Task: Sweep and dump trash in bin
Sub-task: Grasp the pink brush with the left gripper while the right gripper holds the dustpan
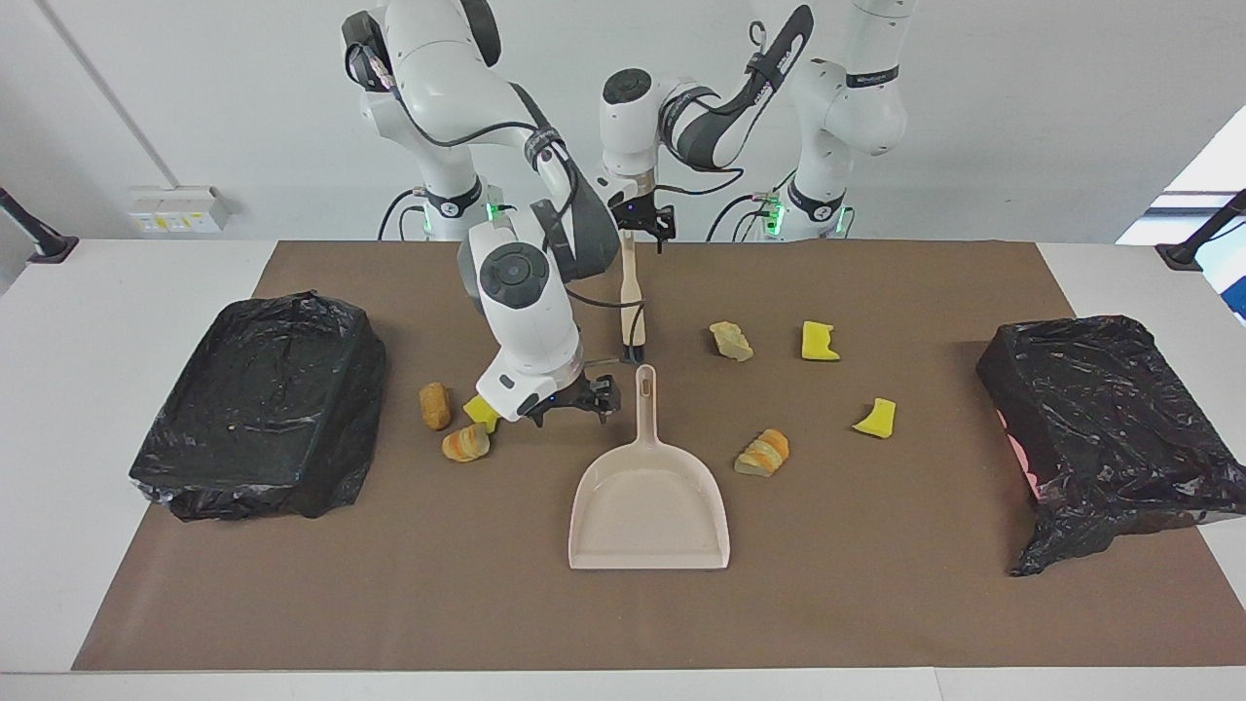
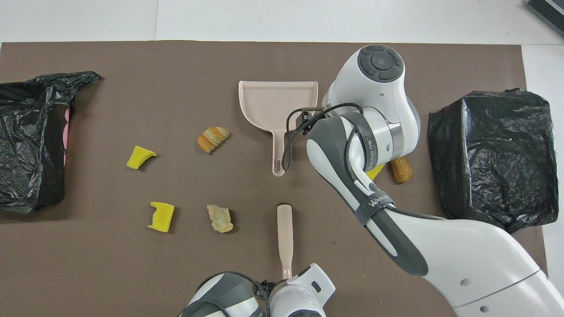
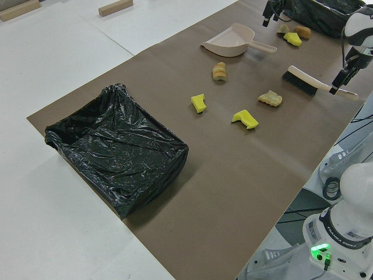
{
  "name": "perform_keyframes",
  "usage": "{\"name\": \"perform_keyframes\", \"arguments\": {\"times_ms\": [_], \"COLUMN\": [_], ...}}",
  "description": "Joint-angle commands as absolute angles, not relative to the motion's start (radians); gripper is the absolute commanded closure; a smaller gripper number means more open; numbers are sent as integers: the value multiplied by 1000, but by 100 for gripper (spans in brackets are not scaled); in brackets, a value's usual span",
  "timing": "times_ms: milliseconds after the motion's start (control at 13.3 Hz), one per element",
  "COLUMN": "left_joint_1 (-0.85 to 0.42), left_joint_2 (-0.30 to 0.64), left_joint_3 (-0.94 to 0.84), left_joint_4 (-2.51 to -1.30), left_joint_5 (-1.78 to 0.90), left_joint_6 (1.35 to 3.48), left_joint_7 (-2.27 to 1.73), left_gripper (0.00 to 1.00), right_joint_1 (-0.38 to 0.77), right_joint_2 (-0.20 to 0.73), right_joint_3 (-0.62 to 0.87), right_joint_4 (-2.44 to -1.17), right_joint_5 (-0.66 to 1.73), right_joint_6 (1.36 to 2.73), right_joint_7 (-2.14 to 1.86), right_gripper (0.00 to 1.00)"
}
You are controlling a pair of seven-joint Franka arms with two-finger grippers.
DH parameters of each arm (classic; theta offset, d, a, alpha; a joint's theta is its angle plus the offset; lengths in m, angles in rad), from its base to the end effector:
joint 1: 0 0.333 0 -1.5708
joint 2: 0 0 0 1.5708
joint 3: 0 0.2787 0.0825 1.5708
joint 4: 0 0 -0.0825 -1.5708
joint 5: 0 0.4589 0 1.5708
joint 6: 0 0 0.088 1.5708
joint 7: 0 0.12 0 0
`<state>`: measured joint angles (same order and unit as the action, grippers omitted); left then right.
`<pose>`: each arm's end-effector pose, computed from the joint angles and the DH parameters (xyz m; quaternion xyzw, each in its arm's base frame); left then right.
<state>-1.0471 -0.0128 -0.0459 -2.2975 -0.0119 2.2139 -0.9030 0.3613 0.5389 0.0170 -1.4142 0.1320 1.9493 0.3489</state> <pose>0.2567 -0.4967 0.2487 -0.9952 0.0911 0.0228 0.0274 0.7014 0.2881 0.3157 -0.9978 0.0110 0.0251 0.0606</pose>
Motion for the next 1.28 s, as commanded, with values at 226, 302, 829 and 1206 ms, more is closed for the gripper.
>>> {"name": "perform_keyframes", "arguments": {"times_ms": [226, 302, 829, 1206], "left_joint_1": [-1083, -1081, -1052, -939], "left_joint_2": [5, 5, -34, -121], "left_joint_3": [-28, -26, -21, -17], "left_joint_4": [-2310, -2309, -2307, -2307], "left_joint_5": [-6, -6, -6, -2], "left_joint_6": [2243, 2241, 2212, 2001], "left_joint_7": [-914, -914, -899, -896], "left_gripper": [15, 35, 100, 100], "right_joint_1": [402, 402, 402, 422], "right_joint_2": [568, 569, 569, 569], "right_joint_3": [21, 21, 21, 21], "right_joint_4": [-1388, -1388, -1388, -1388], "right_joint_5": [181, 181, 183, 229], "right_joint_6": [2000, 2002, 2002, 2003], "right_joint_7": [403, 403, 403, 452], "right_gripper": [0, 0, 0, 0]}}
